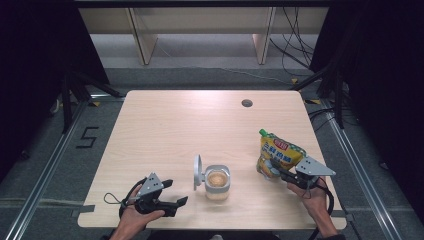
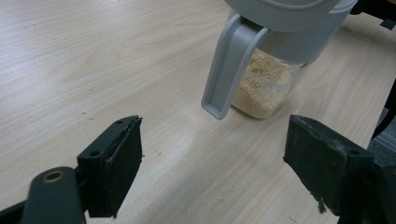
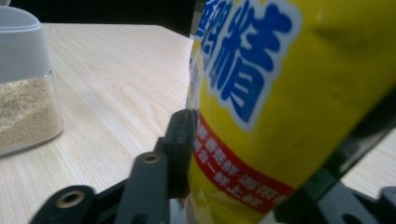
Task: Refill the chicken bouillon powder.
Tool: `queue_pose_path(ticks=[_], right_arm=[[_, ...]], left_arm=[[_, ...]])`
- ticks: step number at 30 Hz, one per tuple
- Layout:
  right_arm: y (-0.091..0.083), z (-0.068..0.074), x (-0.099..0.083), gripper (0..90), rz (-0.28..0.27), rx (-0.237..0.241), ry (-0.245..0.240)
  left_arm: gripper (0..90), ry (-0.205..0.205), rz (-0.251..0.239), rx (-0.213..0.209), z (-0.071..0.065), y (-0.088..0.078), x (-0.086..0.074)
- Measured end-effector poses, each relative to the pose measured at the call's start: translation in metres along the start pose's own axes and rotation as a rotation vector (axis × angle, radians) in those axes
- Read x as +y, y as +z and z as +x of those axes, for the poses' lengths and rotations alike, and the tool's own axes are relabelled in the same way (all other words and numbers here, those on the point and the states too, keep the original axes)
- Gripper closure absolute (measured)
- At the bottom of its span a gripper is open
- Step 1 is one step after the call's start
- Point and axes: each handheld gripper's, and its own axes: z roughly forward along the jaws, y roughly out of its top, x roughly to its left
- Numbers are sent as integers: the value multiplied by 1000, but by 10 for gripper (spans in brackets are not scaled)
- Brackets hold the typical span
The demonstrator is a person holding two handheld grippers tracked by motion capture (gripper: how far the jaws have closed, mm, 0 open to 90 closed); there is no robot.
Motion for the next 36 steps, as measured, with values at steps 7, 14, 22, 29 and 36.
queue_pose_path(ticks=[7, 14, 22, 29, 36], right_arm=[[-8, 0, 4, 416, -12, -12, 27], [-19, 10, 6, 330, 27, -32, 139], [-36, 16, 8, 221, 91, -96, 201], [-55, 22, 7, 177, 129, -124, 238], [-63, 30, 5, 177, 164, -107, 245]], left_arm=[[187, -6, -7, 1, 0, 1, 0], [187, -1, -3, 2, 0, 0, 0], [187, 3, 6, 7, 1, 0, 0], [187, 3, 6, 8, 1, 0, 0], [187, 1, 4, 10, 0, 0, 0]])
